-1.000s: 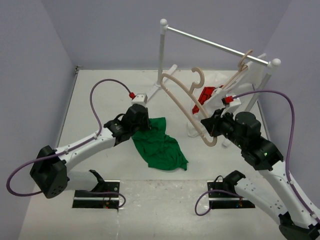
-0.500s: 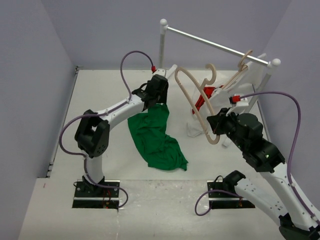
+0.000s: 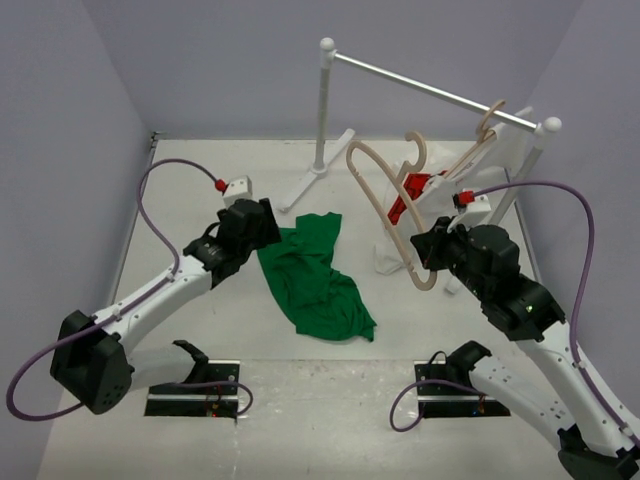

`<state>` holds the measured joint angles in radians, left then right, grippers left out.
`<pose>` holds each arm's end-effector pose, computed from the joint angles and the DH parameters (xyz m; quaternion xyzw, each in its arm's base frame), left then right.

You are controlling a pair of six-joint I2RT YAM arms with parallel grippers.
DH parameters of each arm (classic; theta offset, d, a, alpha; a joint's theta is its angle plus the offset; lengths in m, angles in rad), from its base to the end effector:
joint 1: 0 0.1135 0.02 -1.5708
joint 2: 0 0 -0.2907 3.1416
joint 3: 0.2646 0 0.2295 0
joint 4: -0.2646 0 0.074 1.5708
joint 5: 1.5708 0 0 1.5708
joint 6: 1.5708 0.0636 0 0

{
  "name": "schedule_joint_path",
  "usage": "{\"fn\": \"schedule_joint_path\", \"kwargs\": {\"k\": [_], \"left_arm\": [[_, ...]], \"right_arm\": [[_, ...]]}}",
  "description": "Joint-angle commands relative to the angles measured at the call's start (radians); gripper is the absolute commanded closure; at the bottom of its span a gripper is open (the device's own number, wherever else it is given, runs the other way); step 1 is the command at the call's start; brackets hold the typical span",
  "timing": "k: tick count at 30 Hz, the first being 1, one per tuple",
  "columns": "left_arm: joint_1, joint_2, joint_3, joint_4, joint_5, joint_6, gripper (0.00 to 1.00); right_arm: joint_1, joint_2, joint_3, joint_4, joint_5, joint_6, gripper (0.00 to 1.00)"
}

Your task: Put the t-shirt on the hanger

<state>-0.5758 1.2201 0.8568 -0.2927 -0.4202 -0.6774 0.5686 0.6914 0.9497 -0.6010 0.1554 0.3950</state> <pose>0.2265 -0.1161 0.2833 -0.1365 0.8717 -0.1017 0.4596 0.1096 0.0583 0.3675 -0.0261 0.8157 0.2100 0.5384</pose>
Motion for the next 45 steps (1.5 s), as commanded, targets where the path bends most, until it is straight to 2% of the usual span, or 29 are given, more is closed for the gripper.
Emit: {"fn": "schedule_joint_path", "kwargs": {"k": [1,3,5,8,11,14,15,17,21,22,23,24,25,34,41,45], "left_arm": [[0.026,-0.056,-0.269,0.207,0.115,-0.123,0.33],[0.055,-0.061,-0.309,0.270,0.164,-0.109,0.38],[0.068,-0.034,-0.325,0.349,0.221,-0.087,0.47],[0.080,0.011,-0.338,0.415,0.244,-0.090,0.57],[0.088,0.066,-0.343,0.457,0.274,-0.080,0.58],[0.093,0.115,-0.328,0.522,0.311,-0.052,0.53],[0.094,0.136,-0.313,0.521,0.320,-0.046,0.54],[0.096,0.166,-0.291,0.517,0.340,-0.039,0.63],[0.096,0.185,-0.289,0.524,0.353,-0.040,0.67],[0.096,0.185,-0.289,0.524,0.356,-0.036,0.71],[0.097,0.182,-0.286,0.523,0.361,-0.032,0.87],[0.097,0.178,-0.283,0.520,0.365,-0.028,0.98],[0.096,0.168,-0.279,0.517,0.372,-0.022,1.00],[0.095,0.072,-0.178,0.460,0.404,0.048,1.00],[0.059,0.204,-0.013,0.472,0.554,0.093,1.00],[-0.017,0.368,0.134,0.463,0.649,0.174,1.00]], "right_arm": [[0.000,0.025,-0.004,0.069,-0.045,-0.020,1.00],[0.000,0.033,-0.005,0.078,-0.073,-0.022,1.00],[-0.001,0.040,-0.006,0.089,-0.092,-0.025,1.00],[0.001,0.053,0.001,0.090,-0.138,-0.038,1.00],[-0.001,0.051,-0.001,0.092,-0.149,-0.041,1.00],[0.001,0.049,-0.005,0.096,-0.159,-0.044,1.00],[0.001,0.049,-0.006,0.095,-0.174,-0.045,1.00],[0.001,0.049,-0.006,0.094,-0.175,-0.044,1.00],[0.001,0.046,-0.006,0.089,-0.172,-0.048,1.00],[0.001,0.046,-0.008,0.090,-0.172,-0.048,1.00],[0.000,0.047,-0.008,0.090,-0.172,-0.049,1.00],[0.000,0.049,-0.008,0.090,-0.174,-0.051,1.00],[0.000,0.050,-0.008,0.088,-0.178,-0.051,1.00],[-0.001,0.037,-0.017,0.069,-0.176,-0.050,1.00],[0.000,0.022,-0.002,0.027,-0.080,-0.022,1.00],[0.001,0.019,-0.004,0.020,-0.057,-0.008,1.00]]}}
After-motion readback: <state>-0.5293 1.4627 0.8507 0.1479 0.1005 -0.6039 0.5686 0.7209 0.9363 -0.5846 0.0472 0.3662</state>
